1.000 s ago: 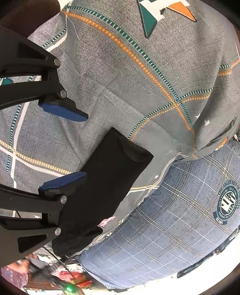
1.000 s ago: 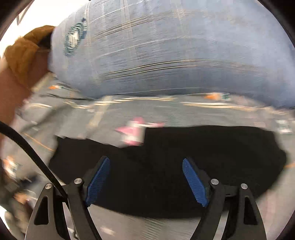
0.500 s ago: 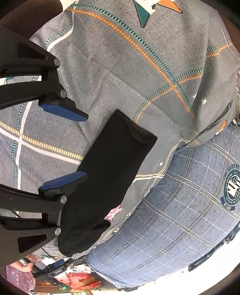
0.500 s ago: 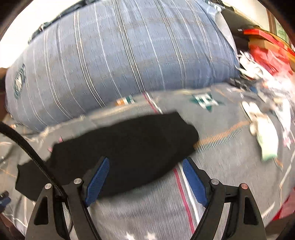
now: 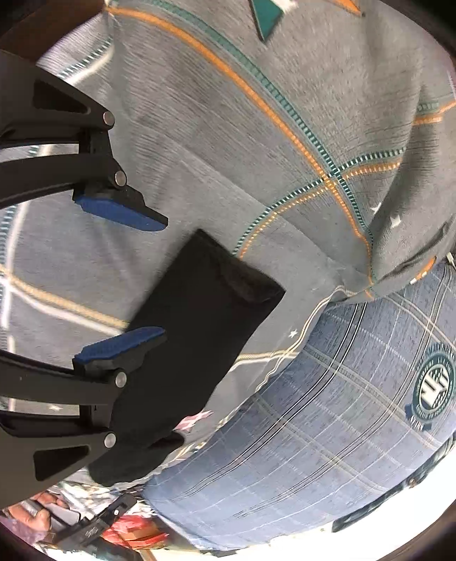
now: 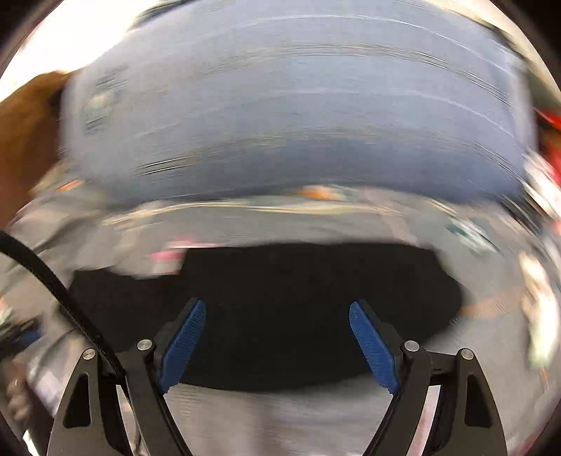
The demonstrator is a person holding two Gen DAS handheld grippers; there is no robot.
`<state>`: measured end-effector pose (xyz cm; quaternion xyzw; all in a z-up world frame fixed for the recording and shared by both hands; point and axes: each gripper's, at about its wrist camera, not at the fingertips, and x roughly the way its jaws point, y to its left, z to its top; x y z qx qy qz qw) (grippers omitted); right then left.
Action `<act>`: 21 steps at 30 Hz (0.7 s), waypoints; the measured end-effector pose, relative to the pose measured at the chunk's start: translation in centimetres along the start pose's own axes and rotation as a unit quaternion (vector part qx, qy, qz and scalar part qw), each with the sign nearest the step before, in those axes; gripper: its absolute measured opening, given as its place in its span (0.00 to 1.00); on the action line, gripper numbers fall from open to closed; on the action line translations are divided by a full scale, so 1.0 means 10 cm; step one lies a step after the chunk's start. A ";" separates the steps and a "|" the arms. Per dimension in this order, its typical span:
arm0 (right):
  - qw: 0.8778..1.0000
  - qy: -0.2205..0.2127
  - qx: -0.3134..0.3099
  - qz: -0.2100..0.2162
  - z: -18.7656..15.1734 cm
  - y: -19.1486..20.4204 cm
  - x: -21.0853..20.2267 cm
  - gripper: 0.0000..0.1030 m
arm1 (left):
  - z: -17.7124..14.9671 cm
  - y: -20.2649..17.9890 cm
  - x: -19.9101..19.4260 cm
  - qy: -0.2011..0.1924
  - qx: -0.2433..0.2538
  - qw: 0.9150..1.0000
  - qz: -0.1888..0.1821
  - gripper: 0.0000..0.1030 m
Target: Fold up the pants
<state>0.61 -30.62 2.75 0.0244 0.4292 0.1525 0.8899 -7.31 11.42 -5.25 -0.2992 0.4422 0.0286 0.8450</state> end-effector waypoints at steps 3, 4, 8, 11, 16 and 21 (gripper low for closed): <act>0.992 0.051 -0.064 0.091 0.25 0.64 0.40 0.85 | 0.09 0.11 0.16 0.008 -0.023 1.000 -0.015 0.54; 0.987 0.070 -0.093 0.112 0.32 0.90 0.56 0.85 | 0.10 0.15 0.21 0.011 -0.031 0.999 -0.024 0.54; 0.964 0.129 -0.175 0.151 0.54 1.65 1.18 0.85 | 0.13 0.23 0.28 -0.002 -0.039 0.998 -0.057 0.54; 0.950 0.167 -0.190 0.184 0.67 2.02 1.58 0.85 | 0.14 0.35 0.27 -0.010 -0.060 0.994 -0.089 0.54; 0.928 0.208 -0.222 0.214 0.70 2.50 2.01 0.84 | 0.12 0.49 0.23 -0.017 -0.072 0.991 -0.108 0.51; 0.913 0.241 -0.260 0.204 0.53 2.82 2.29 0.70 | 0.09 0.51 0.19 -0.024 -0.078 0.989 -0.124 0.51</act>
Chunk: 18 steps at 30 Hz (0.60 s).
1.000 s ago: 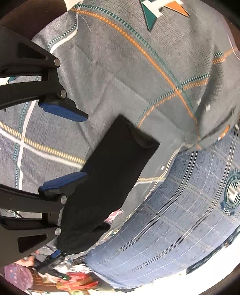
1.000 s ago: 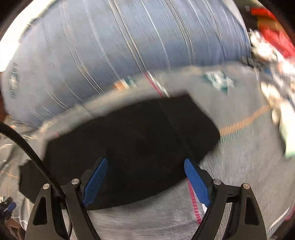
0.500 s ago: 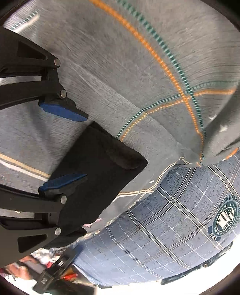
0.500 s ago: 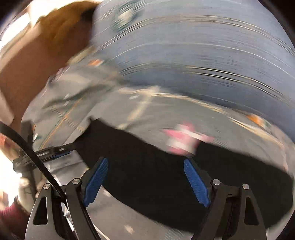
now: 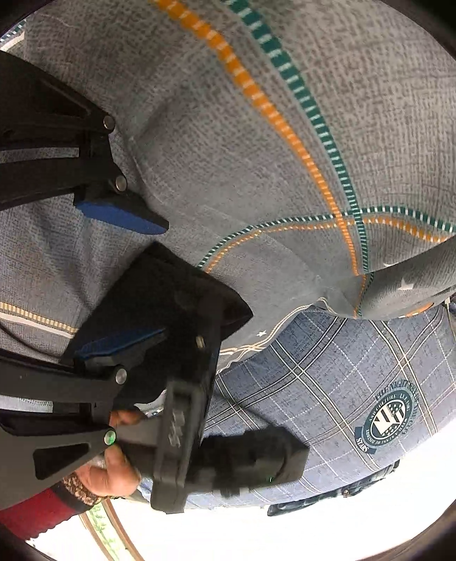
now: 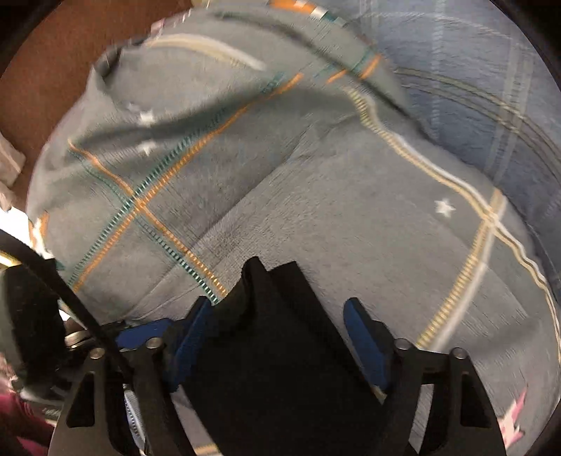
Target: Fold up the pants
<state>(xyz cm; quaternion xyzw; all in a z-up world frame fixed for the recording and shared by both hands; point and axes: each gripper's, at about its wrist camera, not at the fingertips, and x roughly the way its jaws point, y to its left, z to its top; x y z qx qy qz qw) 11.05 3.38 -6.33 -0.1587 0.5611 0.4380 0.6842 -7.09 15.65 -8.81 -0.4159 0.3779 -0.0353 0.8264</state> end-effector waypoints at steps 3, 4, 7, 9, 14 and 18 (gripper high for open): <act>0.999 0.002 -0.029 -0.015 -0.01 0.14 0.05 0.70 | -0.01 0.01 0.02 -0.004 0.005 1.000 -0.003 0.51; 0.999 0.003 -0.031 -0.016 -0.02 0.16 0.05 0.64 | -0.01 0.00 0.03 -0.005 0.003 1.000 -0.004 0.51; 0.999 0.018 -0.046 -0.020 -0.04 0.27 0.05 0.24 | -0.02 0.01 0.02 -0.005 0.000 1.000 -0.007 0.52; 0.999 0.016 -0.047 -0.021 -0.06 0.32 0.00 0.18 | -0.03 0.02 0.00 -0.002 0.006 1.000 -0.006 0.53; 0.999 -0.012 -0.033 -0.016 -0.13 0.34 -0.25 0.17 | -0.01 0.00 -0.01 -0.005 0.007 1.000 -0.008 0.55; 0.998 -0.027 -0.047 -0.017 -0.17 0.48 -0.43 0.17 | 0.02 -0.03 0.01 -0.008 0.009 1.000 -0.018 0.61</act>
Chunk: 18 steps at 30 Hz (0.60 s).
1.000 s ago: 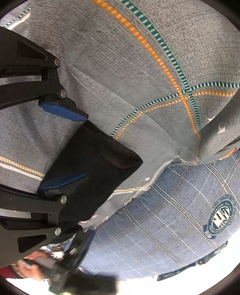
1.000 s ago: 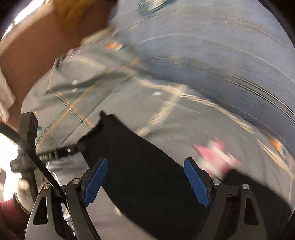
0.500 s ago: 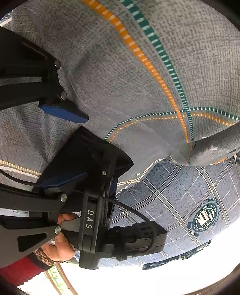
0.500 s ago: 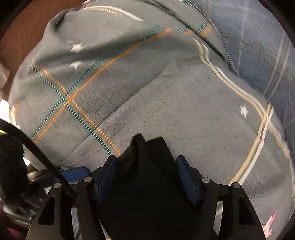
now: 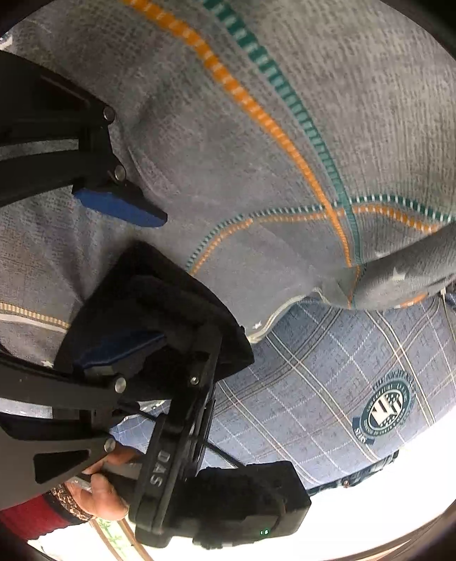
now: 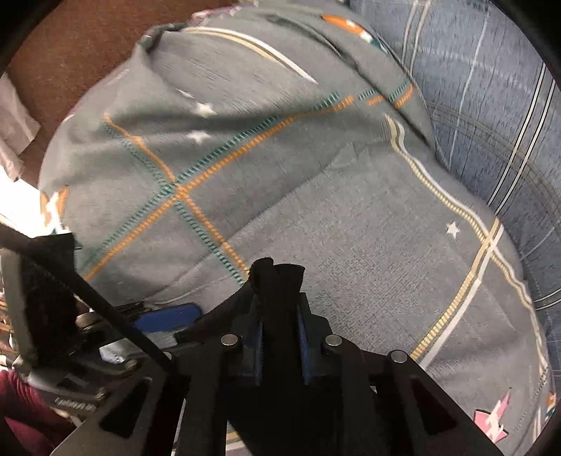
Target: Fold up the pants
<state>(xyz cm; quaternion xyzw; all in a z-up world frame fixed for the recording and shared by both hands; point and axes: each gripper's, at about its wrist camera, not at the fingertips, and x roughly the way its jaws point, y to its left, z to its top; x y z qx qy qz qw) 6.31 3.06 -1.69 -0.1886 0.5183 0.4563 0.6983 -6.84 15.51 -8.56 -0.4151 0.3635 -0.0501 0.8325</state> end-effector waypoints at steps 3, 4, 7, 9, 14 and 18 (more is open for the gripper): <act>1.000 -0.004 0.000 0.005 -0.05 -0.02 -0.09 0.17 | -0.03 -0.11 0.09 0.011 0.024 1.000 -0.010 0.60; 1.000 -0.005 0.002 0.007 -0.03 -0.05 -0.12 0.17 | -0.05 -0.13 0.11 0.020 0.030 0.999 -0.015 0.36; 1.000 -0.012 0.017 0.010 -0.06 -0.04 -0.18 0.17 | -0.06 -0.23 0.15 0.041 0.047 0.998 -0.031 0.09; 1.000 -0.019 0.021 0.008 -0.12 -0.04 -0.24 0.17 | -0.07 -0.30 0.06 0.038 0.059 0.997 -0.035 0.09; 0.998 -0.051 0.040 0.014 -0.11 -0.07 -0.48 0.17 | -0.05 -0.56 -0.07 0.033 0.069 0.996 -0.054 0.09; 0.995 -0.082 0.055 0.007 -0.27 -0.21 -0.79 0.17 | -0.08 -0.93 -0.08 0.033 0.100 0.992 -0.063 0.09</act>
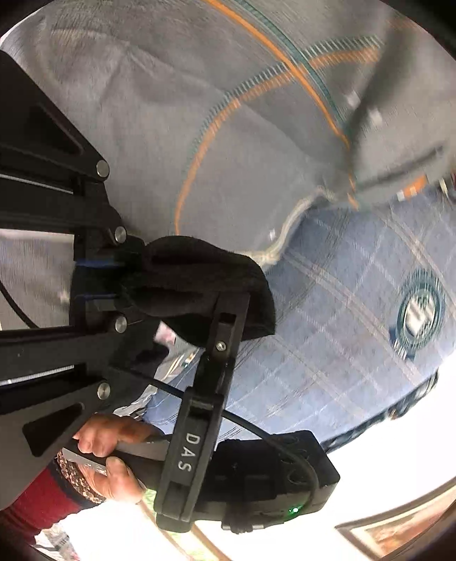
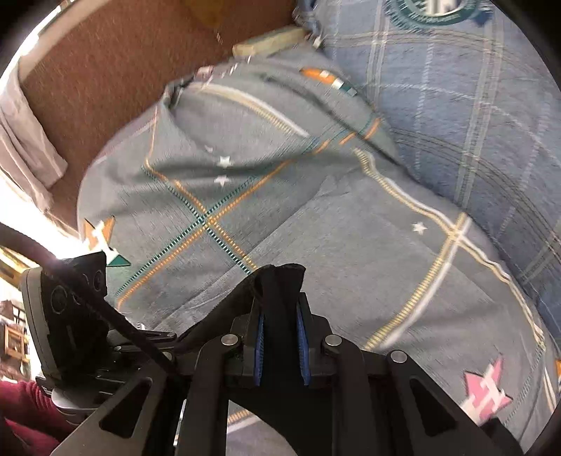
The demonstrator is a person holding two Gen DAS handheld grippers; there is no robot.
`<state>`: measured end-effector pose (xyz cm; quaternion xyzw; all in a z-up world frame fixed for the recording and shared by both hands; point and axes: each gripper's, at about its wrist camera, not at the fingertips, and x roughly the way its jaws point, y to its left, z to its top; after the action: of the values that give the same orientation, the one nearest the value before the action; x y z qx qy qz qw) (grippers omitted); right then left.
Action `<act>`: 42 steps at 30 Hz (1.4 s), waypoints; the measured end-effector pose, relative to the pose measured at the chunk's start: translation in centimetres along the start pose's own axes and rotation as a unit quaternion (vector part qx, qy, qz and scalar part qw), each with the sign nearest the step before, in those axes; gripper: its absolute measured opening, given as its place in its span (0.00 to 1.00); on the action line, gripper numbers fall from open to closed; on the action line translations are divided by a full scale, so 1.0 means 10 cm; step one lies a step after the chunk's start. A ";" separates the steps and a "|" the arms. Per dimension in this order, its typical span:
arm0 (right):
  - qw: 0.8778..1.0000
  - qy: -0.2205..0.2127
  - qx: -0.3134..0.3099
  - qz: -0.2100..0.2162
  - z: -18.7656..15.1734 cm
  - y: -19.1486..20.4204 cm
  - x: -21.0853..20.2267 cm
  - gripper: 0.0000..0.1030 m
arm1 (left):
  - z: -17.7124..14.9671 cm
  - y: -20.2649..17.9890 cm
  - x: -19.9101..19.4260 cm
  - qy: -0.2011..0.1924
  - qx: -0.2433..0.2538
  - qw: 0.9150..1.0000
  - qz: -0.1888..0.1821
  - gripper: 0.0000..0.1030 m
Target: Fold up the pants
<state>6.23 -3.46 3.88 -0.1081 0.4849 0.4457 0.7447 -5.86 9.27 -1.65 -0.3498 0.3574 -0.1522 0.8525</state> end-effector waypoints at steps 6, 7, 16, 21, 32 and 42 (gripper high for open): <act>0.998 -0.043 0.048 -0.010 -0.35 -0.42 -0.58 0.17 | -0.05 -0.60 0.29 0.022 0.037 0.999 -0.020 0.09; 0.997 -0.050 0.058 -0.012 -0.43 -0.52 -0.67 0.17 | -0.07 -0.71 0.38 0.028 0.044 0.998 -0.020 0.09; 0.974 -0.088 0.203 -0.051 -1.46 -1.64 -1.06 0.18 | -0.50 -1.24 1.19 0.101 0.109 0.988 0.032 0.22; 0.950 -0.111 0.281 -0.078 -1.96 -1.97 -1.21 0.22 | -0.69 -1.26 1.18 0.133 0.118 0.984 0.032 0.34; 0.959 -0.180 0.219 0.000 -1.56 -1.17 -1.40 0.52 | -0.65 -1.05 0.40 0.103 0.091 0.990 0.039 0.46; 0.932 -0.114 0.336 -0.072 -2.18 -1.34 -0.75 0.46 | -0.49 -0.45 0.00 0.073 0.016 0.994 0.082 0.48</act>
<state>1.89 -28.31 -4.58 0.1654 0.5094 0.2113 0.8176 -9.40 3.68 -0.96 -0.2939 0.4438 -0.1126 0.8391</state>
